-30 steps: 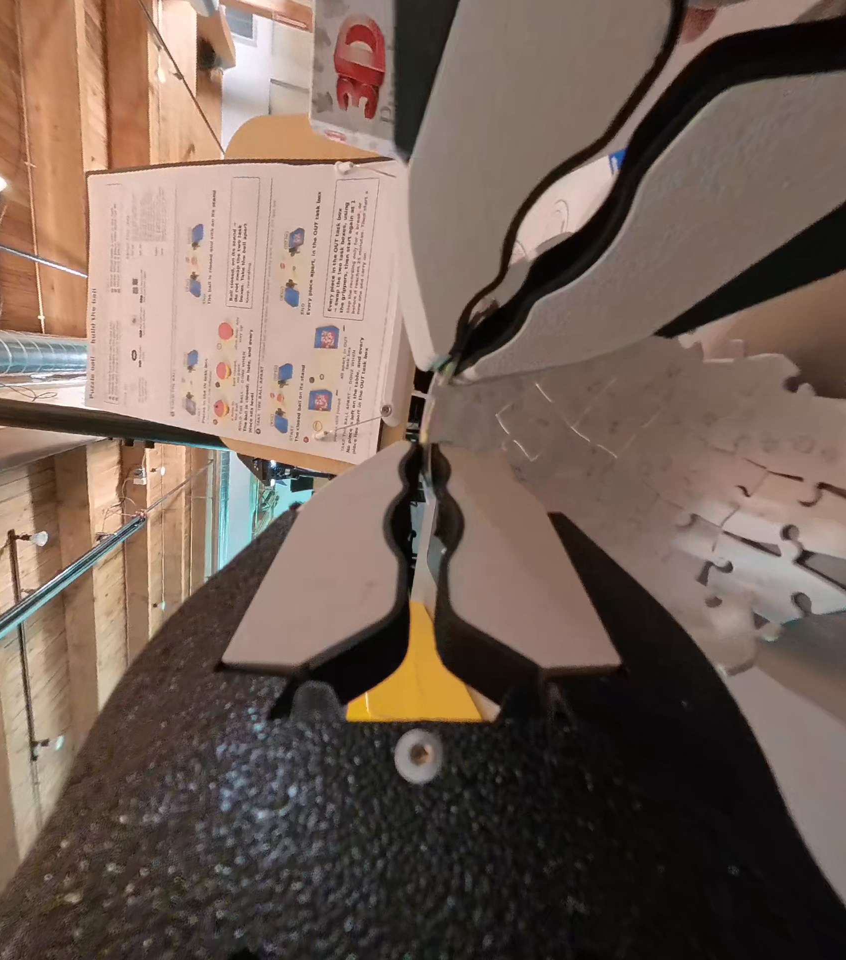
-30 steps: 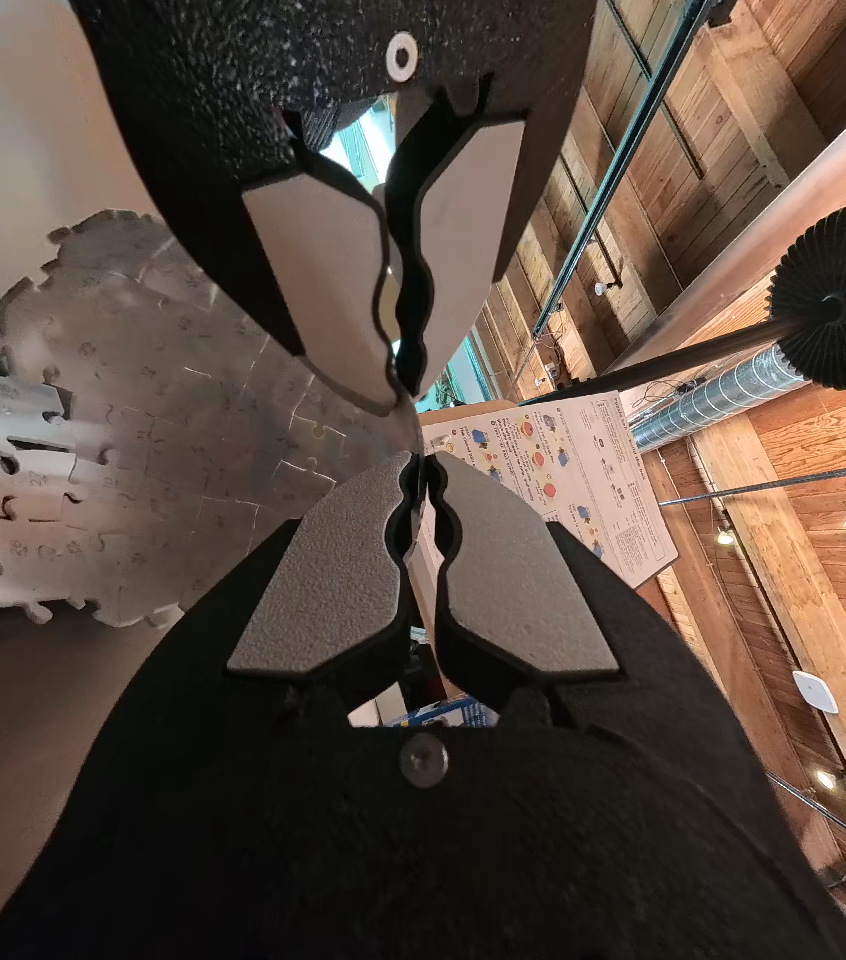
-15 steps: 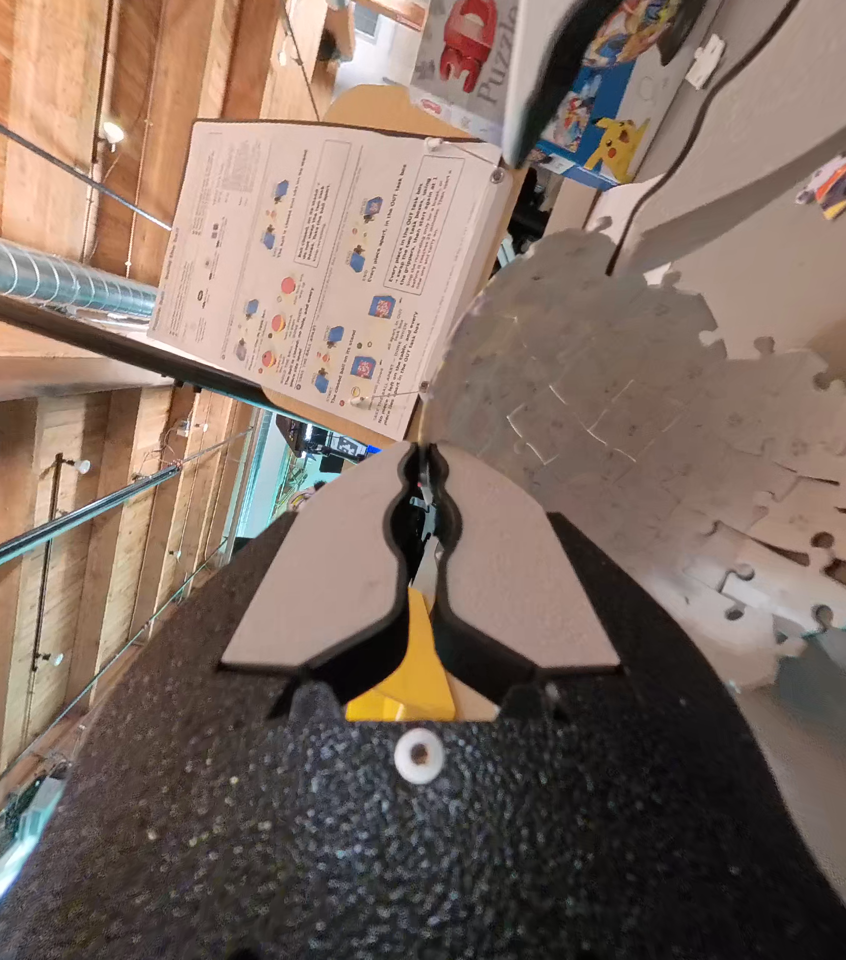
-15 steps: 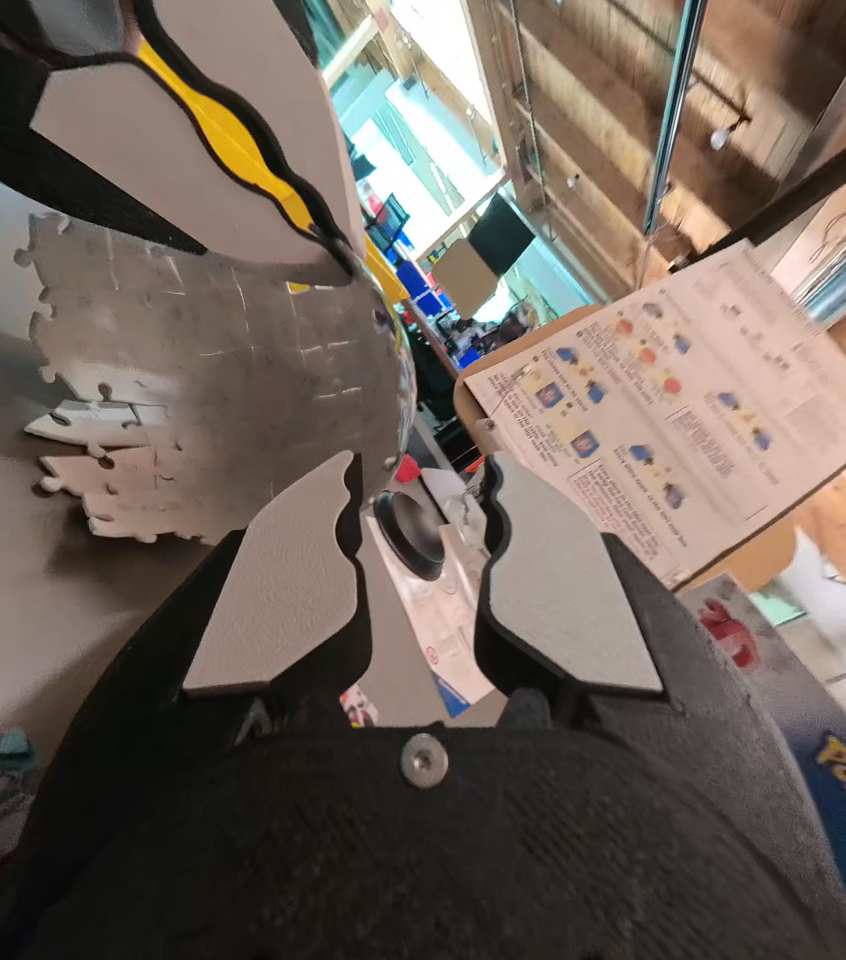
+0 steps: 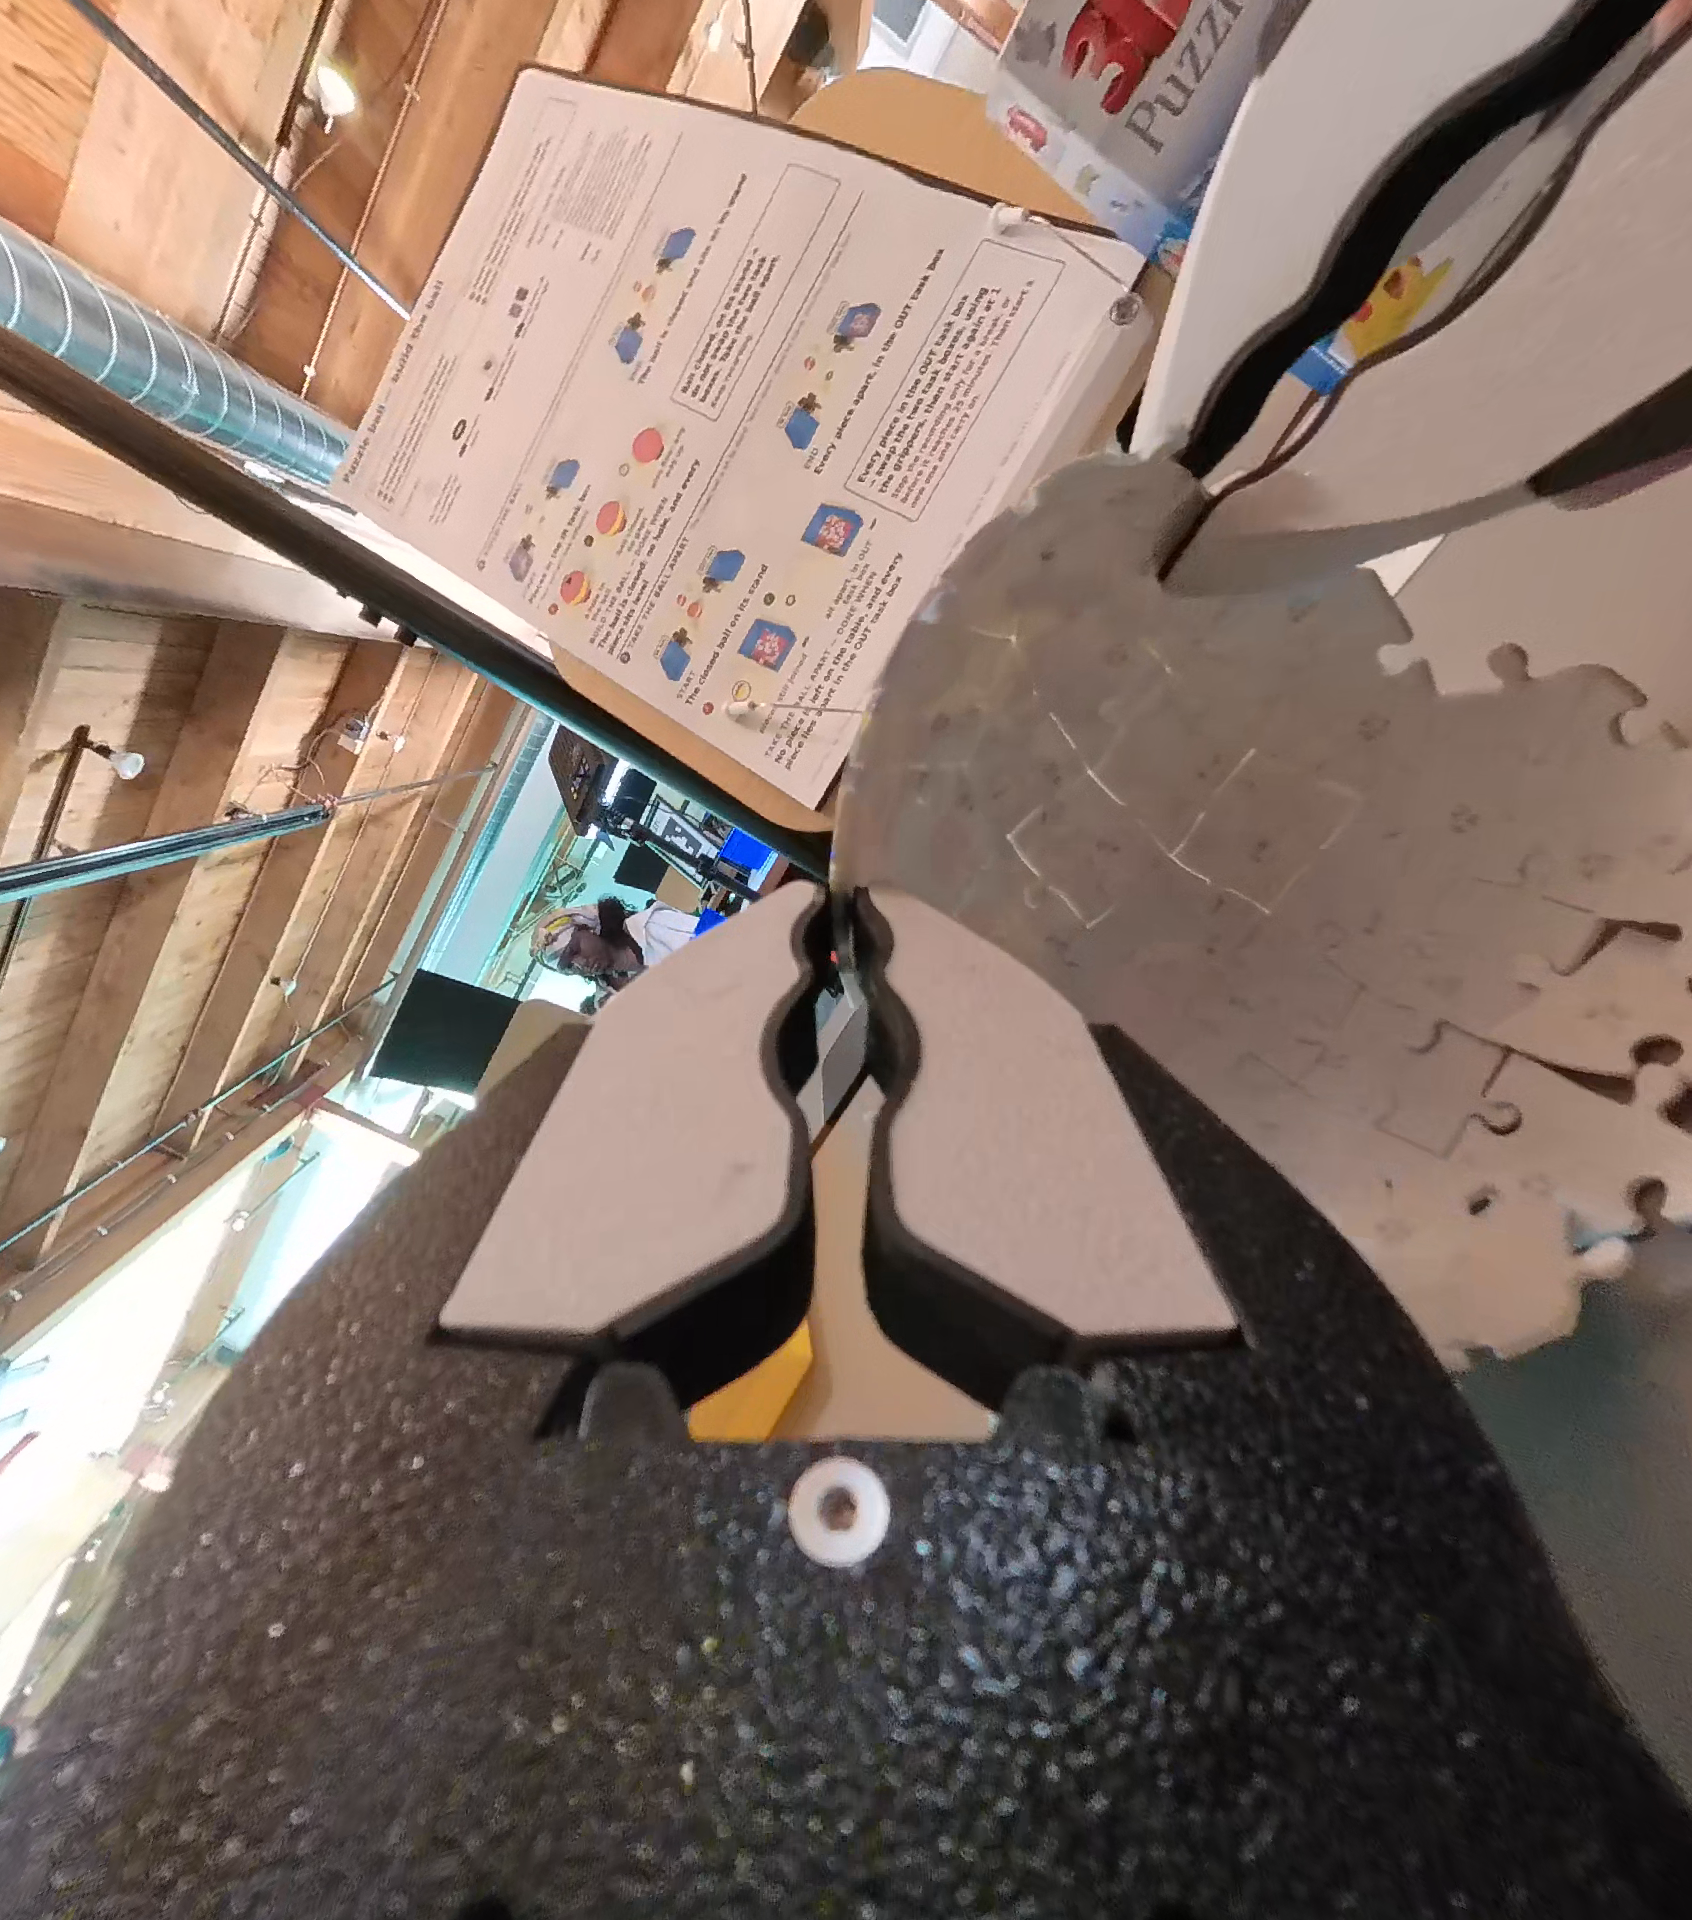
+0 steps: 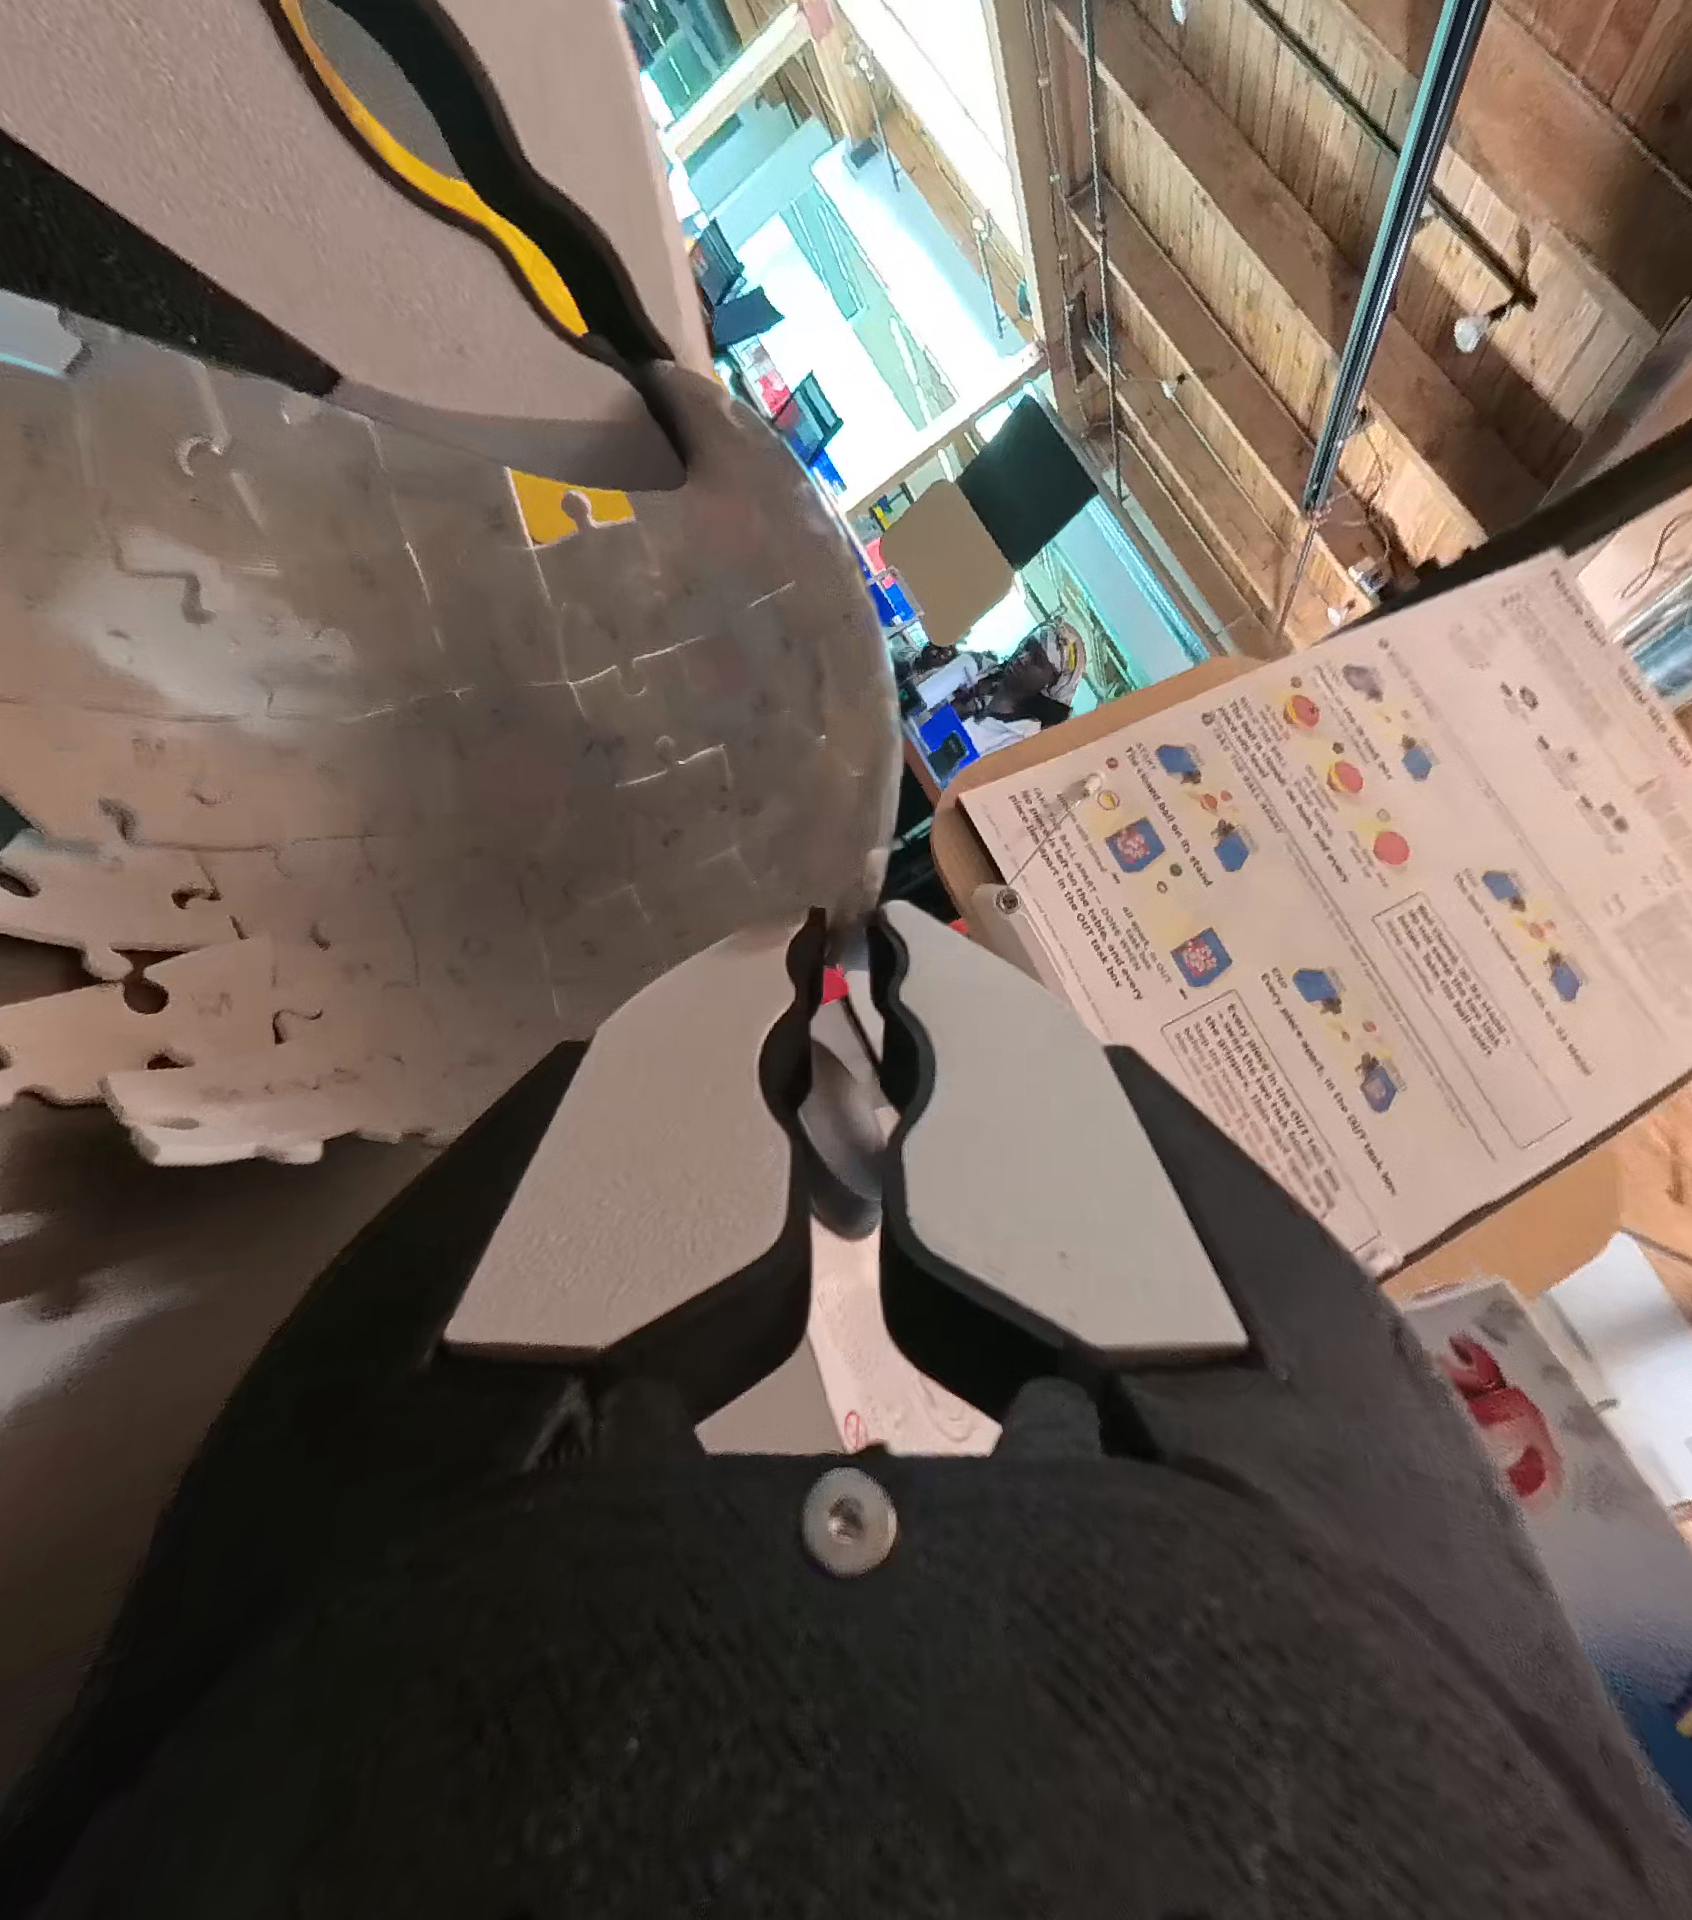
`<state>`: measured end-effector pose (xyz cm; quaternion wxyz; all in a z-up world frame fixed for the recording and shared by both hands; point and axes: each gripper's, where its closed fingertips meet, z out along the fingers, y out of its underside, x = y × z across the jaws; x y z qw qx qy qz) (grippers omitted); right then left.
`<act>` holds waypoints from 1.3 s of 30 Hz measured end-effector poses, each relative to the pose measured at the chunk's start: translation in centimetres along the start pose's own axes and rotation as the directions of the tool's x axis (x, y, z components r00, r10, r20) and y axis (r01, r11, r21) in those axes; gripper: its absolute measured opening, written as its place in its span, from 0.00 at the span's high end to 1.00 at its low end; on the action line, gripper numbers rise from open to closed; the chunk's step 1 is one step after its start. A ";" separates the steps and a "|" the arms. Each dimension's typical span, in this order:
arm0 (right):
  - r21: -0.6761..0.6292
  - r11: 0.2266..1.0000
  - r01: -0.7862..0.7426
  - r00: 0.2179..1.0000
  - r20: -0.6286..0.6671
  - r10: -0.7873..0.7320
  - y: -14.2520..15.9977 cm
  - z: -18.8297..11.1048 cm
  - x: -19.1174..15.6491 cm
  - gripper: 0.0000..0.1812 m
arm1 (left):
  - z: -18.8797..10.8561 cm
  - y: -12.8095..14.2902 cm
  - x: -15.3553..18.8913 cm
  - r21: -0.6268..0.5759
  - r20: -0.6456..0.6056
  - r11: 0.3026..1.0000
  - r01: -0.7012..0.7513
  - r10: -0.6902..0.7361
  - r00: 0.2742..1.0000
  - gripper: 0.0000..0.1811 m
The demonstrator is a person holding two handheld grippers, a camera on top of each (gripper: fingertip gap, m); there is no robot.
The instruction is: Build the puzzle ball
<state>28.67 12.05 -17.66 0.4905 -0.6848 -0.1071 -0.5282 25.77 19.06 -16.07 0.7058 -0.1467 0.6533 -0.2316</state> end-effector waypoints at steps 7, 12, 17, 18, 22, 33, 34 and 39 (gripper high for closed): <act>0.021 0.981 0.191 0.973 -0.139 -0.186 -1.4 0.7 1.6 0.97 | 0.0 1.1 0.0 -0.016 -0.005 0.999 0.031 -0.031 1.000 0.96; 0.011 0.978 0.209 0.970 -0.132 -0.206 -0.9 1.1 1.3 0.97 | 0.1 1.5 0.6 -0.026 -0.034 0.996 0.081 -0.082 0.996 0.94; -0.031 0.980 0.199 0.966 -0.161 -0.201 -0.5 0.7 1.5 0.97 | -0.1 1.1 1.2 -0.037 -0.083 0.992 0.121 -0.124 0.989 0.88; -0.039 0.981 0.188 0.967 -0.167 -0.192 -0.5 0.5 1.6 0.98 | -0.3 1.0 1.1 -0.044 -0.082 0.990 0.136 -0.139 0.987 0.86; -0.076 0.985 0.157 0.965 -0.199 -0.170 -0.1 0.1 2.0 0.98 | -1.8 -0.2 1.5 -0.066 -0.098 0.961 0.267 -0.273 0.957 0.85; -0.160 0.987 0.031 0.963 -0.258 -0.072 2.7 -0.2 3.6 0.98 | -4.0 -1.3 10.2 -0.404 -0.451 0.875 0.266 -0.444 0.774 0.89; -0.166 0.986 0.031 0.963 -0.259 -0.074 2.8 -0.3 3.7 0.98 | -3.8 -0.8 10.2 -0.436 -0.437 0.859 0.268 -0.462 0.772 0.89; -0.186 0.982 0.036 0.962 -0.260 -0.085 3.0 -0.8 3.6 0.98 | -3.3 2.0 10.1 -0.602 -0.355 0.718 0.350 -0.633 0.687 0.89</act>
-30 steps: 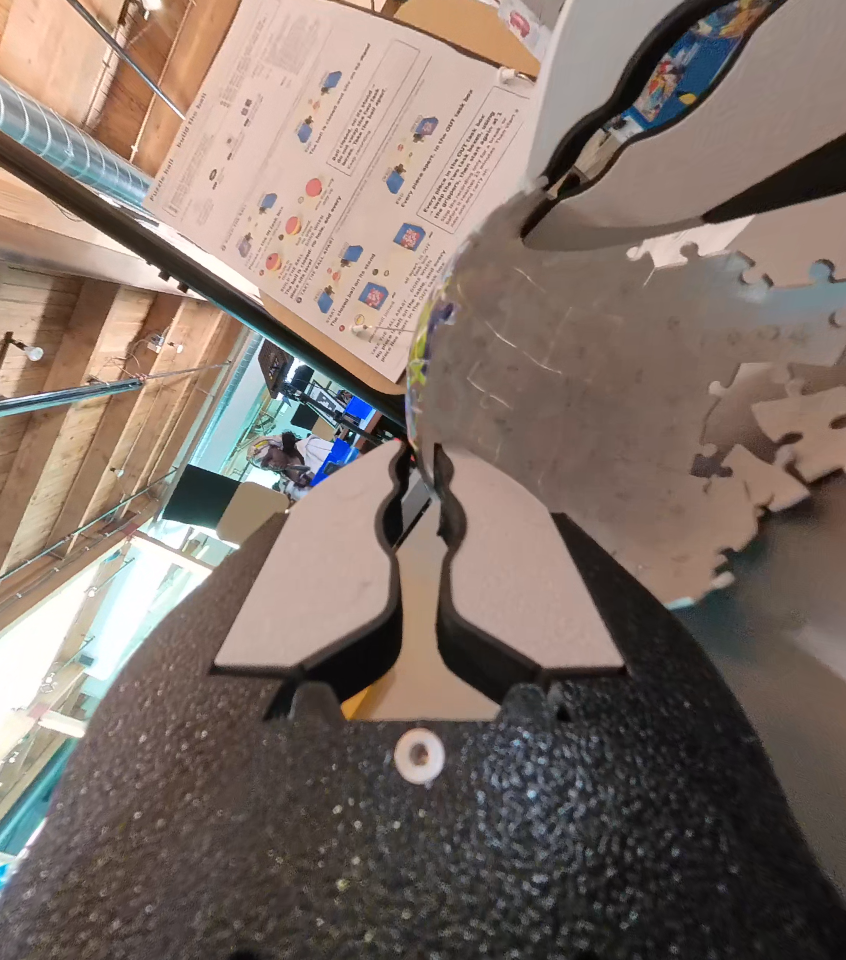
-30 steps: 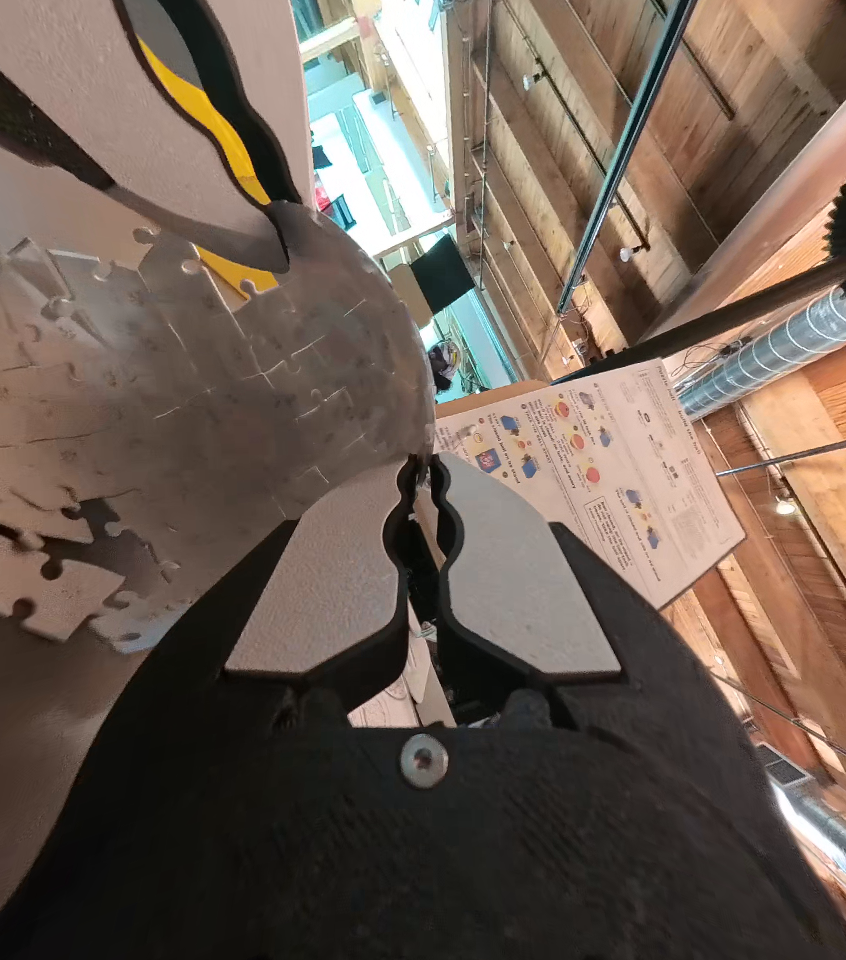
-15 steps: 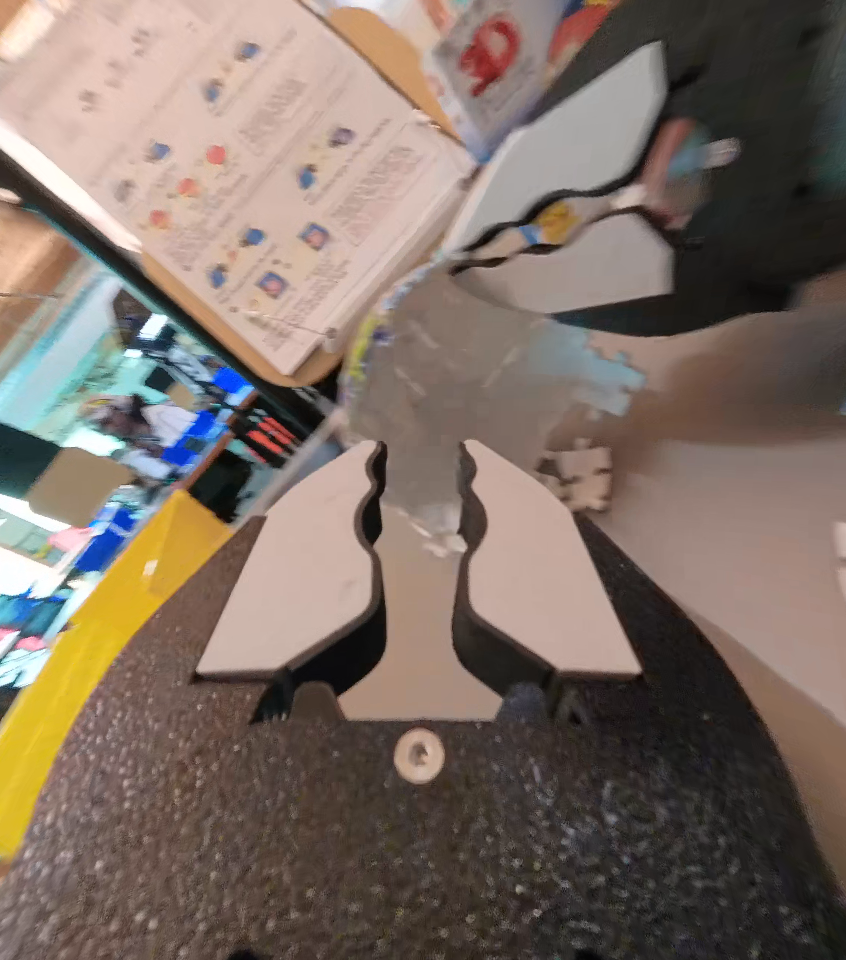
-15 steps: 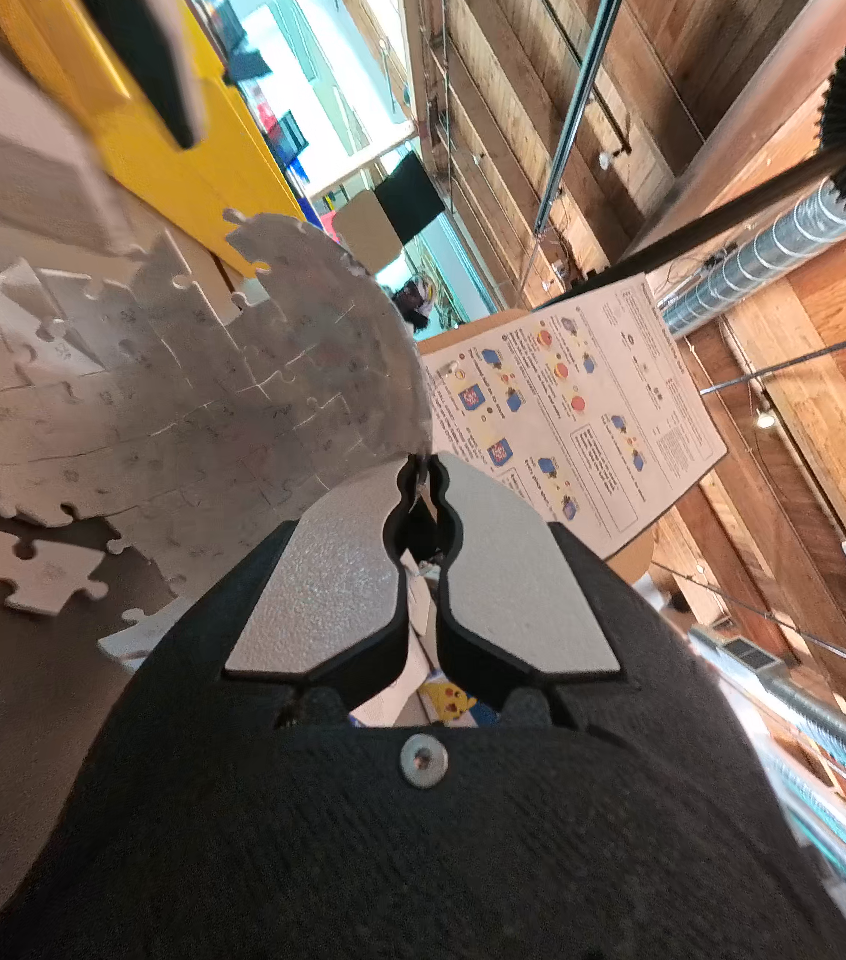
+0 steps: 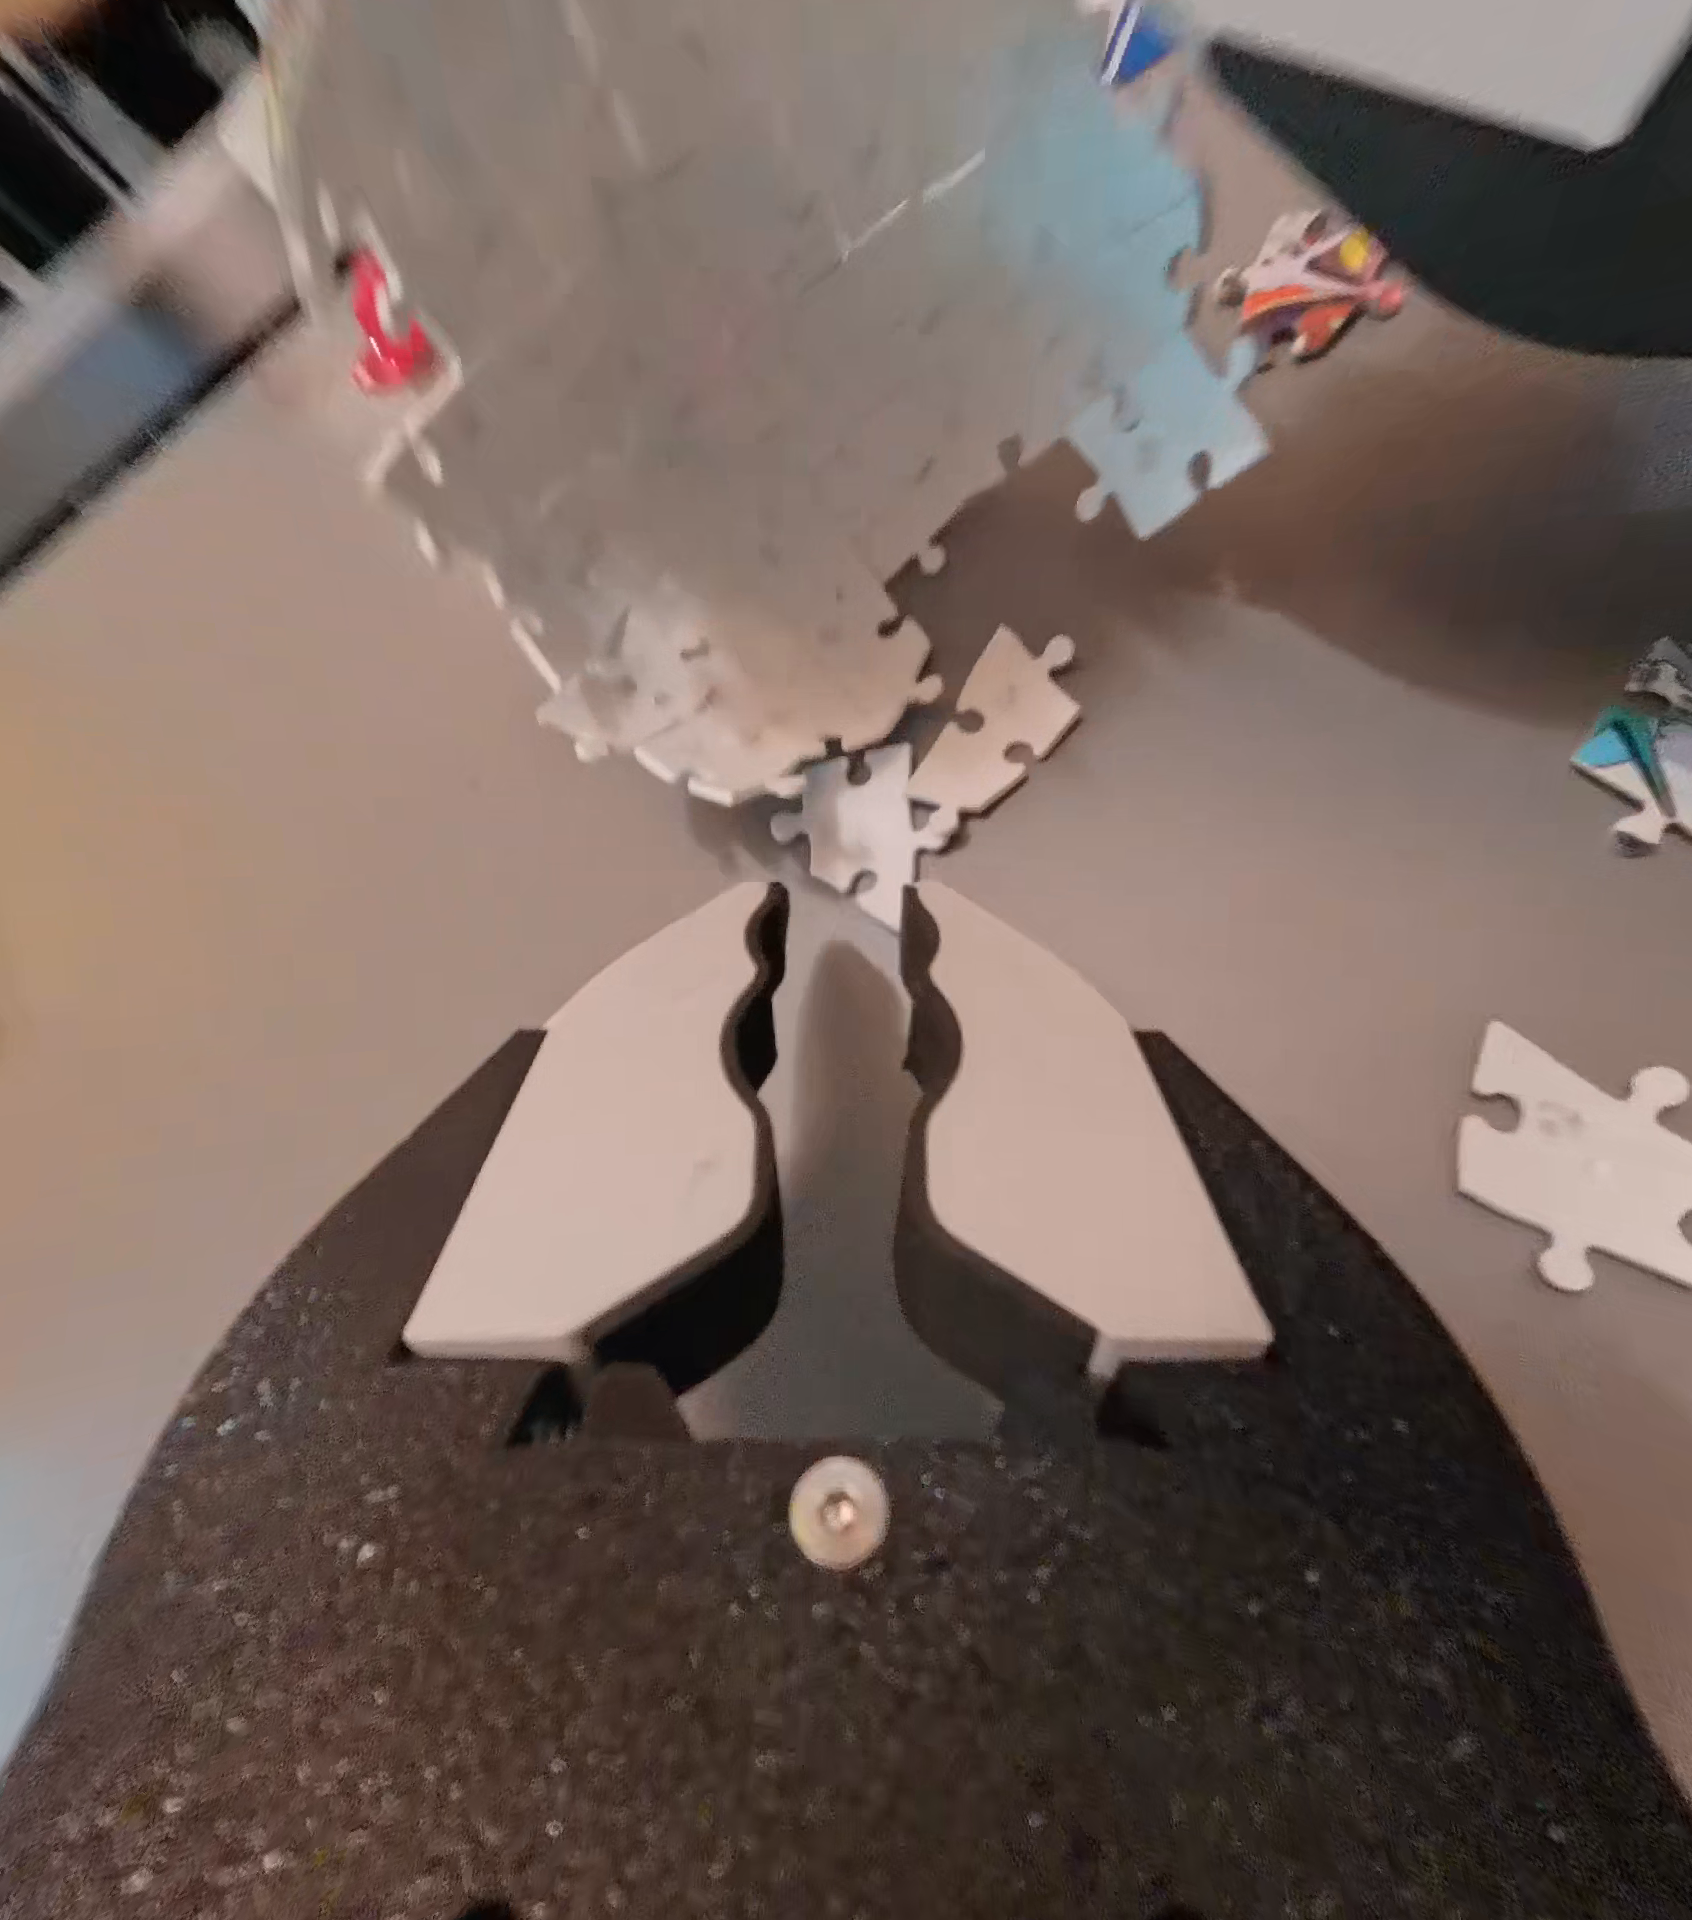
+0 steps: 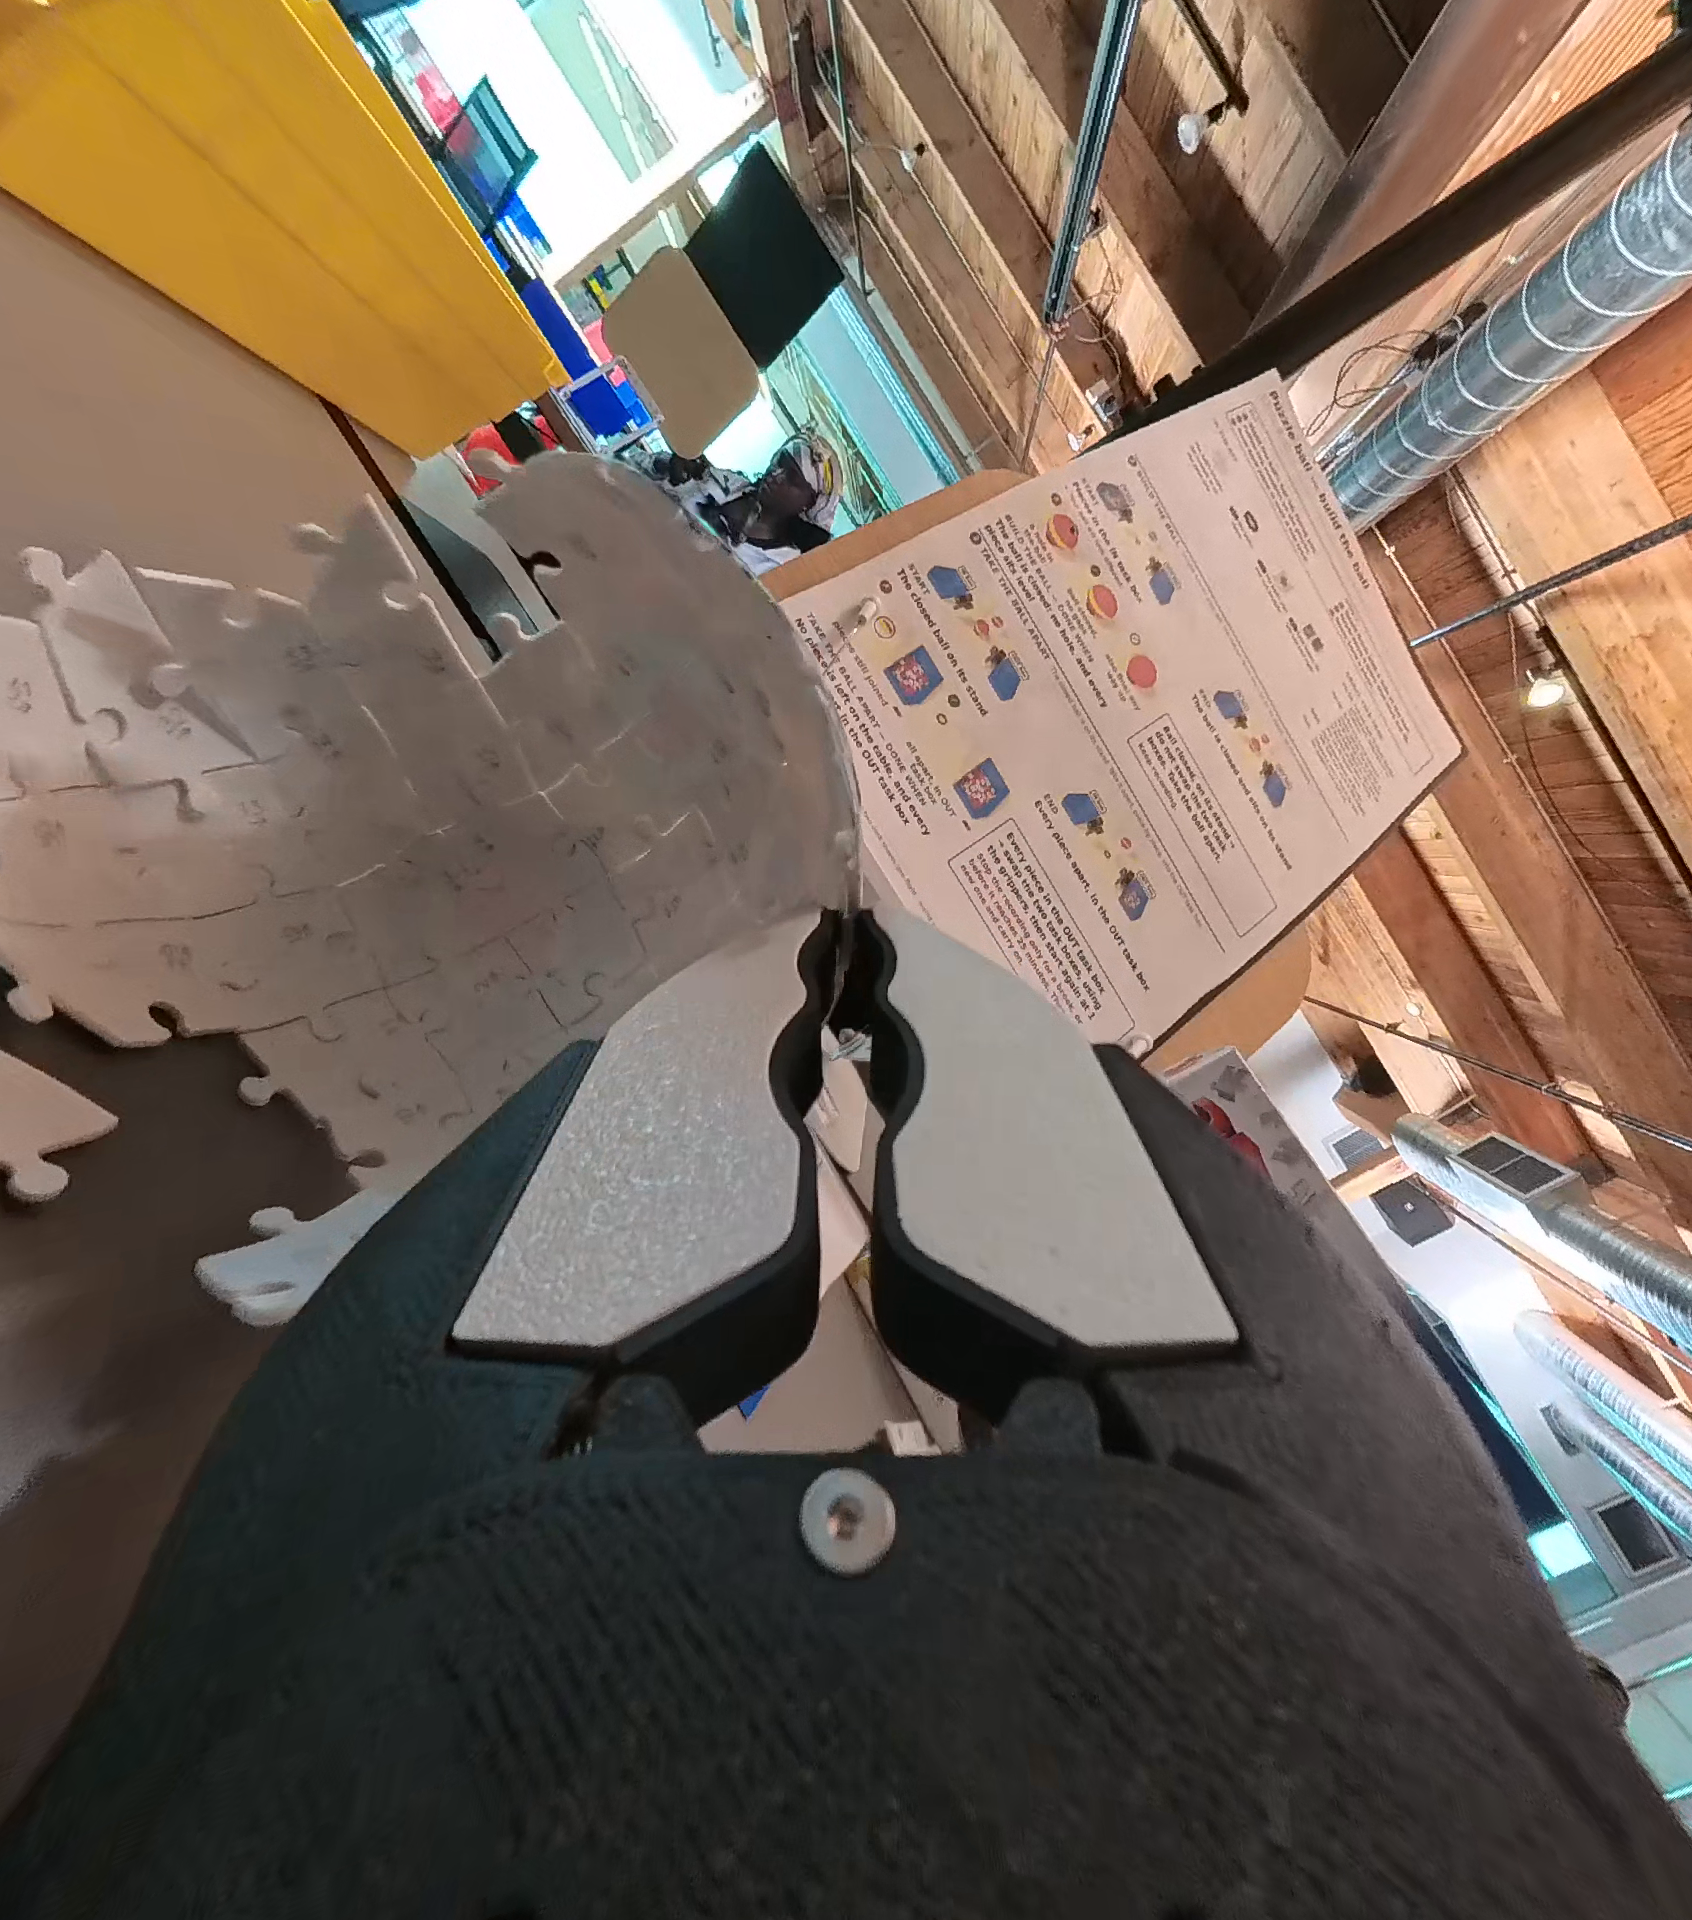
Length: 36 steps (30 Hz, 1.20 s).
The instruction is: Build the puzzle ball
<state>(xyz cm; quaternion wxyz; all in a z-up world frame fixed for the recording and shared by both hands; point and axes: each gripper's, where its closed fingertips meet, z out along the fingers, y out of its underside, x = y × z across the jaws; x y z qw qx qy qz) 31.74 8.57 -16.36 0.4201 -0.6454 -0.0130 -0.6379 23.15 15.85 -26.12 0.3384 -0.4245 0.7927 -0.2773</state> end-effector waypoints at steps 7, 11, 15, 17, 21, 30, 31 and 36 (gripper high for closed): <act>-0.006 1.000 -0.005 1.000 0.012 0.005 -0.4 -0.8 -0.1 0.98 | 1.0 0.5 0.1 -0.079 -0.103 0.986 0.148 -0.155 0.982 0.83; 0.008 1.000 -0.008 1.000 0.021 0.008 -0.4 -0.8 -0.1 0.98 | 1.7 0.3 0.1 -0.119 -0.100 0.982 0.145 -0.157 0.983 0.79; 0.027 0.999 -0.019 0.999 0.037 0.018 -0.5 -0.7 -0.1 0.98 | 1.9 0.1 0.6 -0.125 -0.141 0.978 0.166 -0.183 0.973 0.84; 0.036 0.999 -0.027 0.999 0.044 0.026 -0.5 -0.6 -0.2 0.98 | 1.9 0.1 0.7 -0.122 -0.153 0.975 0.187 -0.205 0.967 0.85; 0.078 0.996 -0.040 0.997 0.064 0.035 -1.1 -0.8 -0.3 0.98 | 1.8 -0.1 1.0 -0.103 -0.160 0.977 0.188 -0.203 0.966 0.93; 0.073 0.996 -0.057 0.995 0.090 0.050 0.3 -0.6 0.0 0.98 | 1.2 0.3 0.9 -0.088 -0.132 0.985 0.146 -0.157 0.979 1.00; 0.071 0.995 -0.067 0.994 0.094 0.060 0.5 -0.5 0.0 0.98 | 1.1 0.3 0.8 -0.084 -0.133 0.986 0.145 -0.155 0.979 1.00; 0.062 0.995 -0.081 0.993 0.090 0.076 0.7 -0.5 0.1 0.98 | 0.5 0.6 0.7 -0.078 -0.120 0.991 0.110 -0.119 0.986 0.99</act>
